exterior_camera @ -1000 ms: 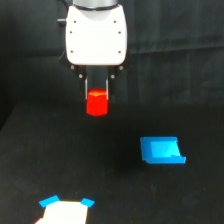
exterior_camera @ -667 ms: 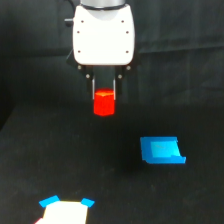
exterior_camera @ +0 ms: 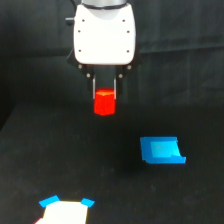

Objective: Pick up the red object from the table

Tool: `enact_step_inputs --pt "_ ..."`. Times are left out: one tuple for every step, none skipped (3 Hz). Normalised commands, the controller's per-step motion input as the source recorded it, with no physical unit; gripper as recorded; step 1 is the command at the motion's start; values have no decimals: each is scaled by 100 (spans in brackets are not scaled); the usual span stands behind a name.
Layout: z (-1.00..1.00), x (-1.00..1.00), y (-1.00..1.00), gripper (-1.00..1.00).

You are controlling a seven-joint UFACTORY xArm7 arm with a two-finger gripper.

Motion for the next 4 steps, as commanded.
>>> enact_step_inputs --pt "62 20 -100 -100" --pt "100 -14 -92 -100" --pt "39 -15 -74 -95" --pt "68 -34 -100 -100"
